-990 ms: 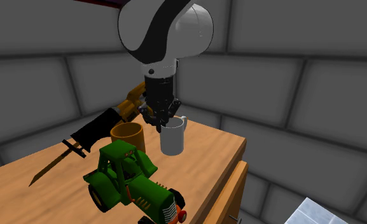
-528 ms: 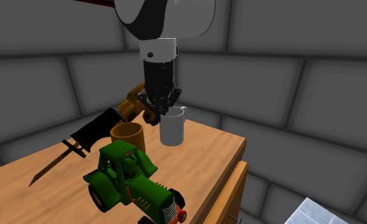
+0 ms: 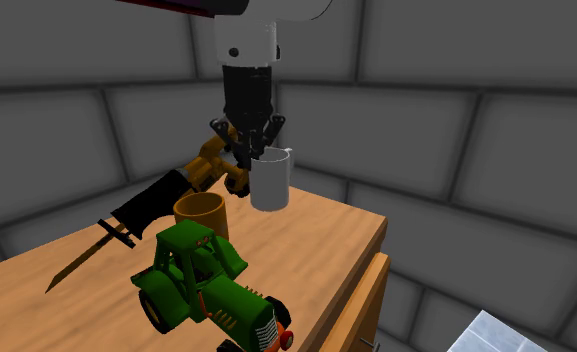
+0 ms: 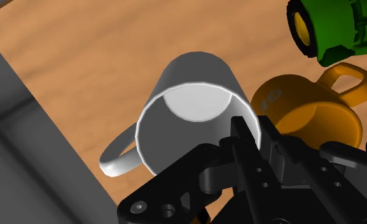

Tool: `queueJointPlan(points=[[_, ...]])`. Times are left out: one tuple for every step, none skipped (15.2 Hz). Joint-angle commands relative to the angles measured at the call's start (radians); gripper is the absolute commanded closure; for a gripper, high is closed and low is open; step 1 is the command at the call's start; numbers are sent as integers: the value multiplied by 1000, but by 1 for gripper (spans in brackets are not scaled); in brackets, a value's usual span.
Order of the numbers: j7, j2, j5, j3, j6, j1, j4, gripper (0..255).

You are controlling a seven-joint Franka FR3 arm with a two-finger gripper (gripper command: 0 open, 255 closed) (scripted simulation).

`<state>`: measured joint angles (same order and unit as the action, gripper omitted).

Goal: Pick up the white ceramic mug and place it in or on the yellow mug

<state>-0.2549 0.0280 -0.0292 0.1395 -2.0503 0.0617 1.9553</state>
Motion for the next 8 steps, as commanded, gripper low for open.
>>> queueJointPlan(points=[[2,-3,1,0,27,0,-23,255],[2,-6,2,0,40,0,-33,255],[3,-8,2,0,53,0,-44,255],[3,-11,3,0,66,0,-55,255],[4,-13,3,0,79,0,-66,255],[4,-15,4,0,92,0,-77,255],[5,-16,4,0,105,0,-88,255],[5,-18,4,0,118,0,-100,255]])
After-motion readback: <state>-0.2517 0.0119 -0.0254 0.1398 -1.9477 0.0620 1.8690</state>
